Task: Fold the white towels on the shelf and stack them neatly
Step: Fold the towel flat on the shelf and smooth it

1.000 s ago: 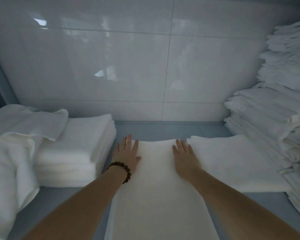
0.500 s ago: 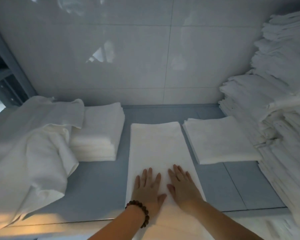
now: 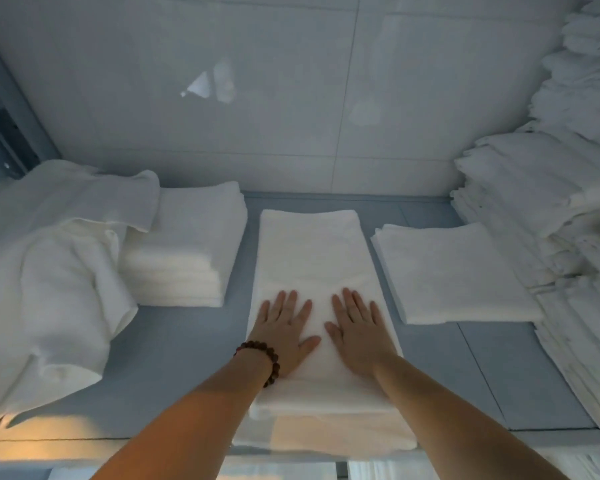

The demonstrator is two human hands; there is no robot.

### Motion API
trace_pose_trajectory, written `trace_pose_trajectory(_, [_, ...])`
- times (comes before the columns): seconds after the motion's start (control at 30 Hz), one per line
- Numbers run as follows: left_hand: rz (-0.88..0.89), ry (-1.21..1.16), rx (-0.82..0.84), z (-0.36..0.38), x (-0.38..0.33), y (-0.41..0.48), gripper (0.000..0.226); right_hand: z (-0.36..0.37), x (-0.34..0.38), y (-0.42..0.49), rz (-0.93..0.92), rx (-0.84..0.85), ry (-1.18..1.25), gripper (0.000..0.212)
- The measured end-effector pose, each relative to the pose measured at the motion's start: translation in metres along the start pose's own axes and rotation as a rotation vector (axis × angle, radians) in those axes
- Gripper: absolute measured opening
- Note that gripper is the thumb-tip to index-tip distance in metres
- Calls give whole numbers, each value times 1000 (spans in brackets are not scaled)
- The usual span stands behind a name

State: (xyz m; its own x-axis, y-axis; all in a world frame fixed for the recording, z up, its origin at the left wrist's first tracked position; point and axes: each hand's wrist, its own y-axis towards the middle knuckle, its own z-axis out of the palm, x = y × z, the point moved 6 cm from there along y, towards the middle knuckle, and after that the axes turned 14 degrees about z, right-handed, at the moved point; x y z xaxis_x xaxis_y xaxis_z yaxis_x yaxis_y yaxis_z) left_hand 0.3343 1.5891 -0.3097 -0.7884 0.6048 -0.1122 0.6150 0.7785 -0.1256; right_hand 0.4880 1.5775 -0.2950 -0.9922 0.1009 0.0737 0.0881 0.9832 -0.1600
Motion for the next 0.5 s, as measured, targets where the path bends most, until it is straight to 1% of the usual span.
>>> trace_pose_trajectory(0.13, [-13,-23,58,-11,17,27,71,-6,1,36,-18,22,-23,62])
trace_pose_trajectory(0.2, [5,-105,88,-20,19,27,65,-8,0,42,-32,65,-22,62])
trace_pose_trajectory(0.23, [19,-195,92,-25,18,23,60,-9,0,42,-44,94,-14,61])
trace_pose_trajectory(0.3, [35,-467,68,-34,13,5,50,-15,-3,34,-85,164,20,57])
trace_pose_trajectory(0.37, [12,-690,22,-43,10,-23,39,-24,-7,15,-124,234,136,52])
trace_pose_trajectory(0.43, [2,-721,-22,-49,10,-56,30,-33,-15,-9,-131,286,283,45])
trace_pose_trajectory(0.5, [9,-657,-8,-49,9,-85,29,-39,-26,-34,-111,324,337,40])
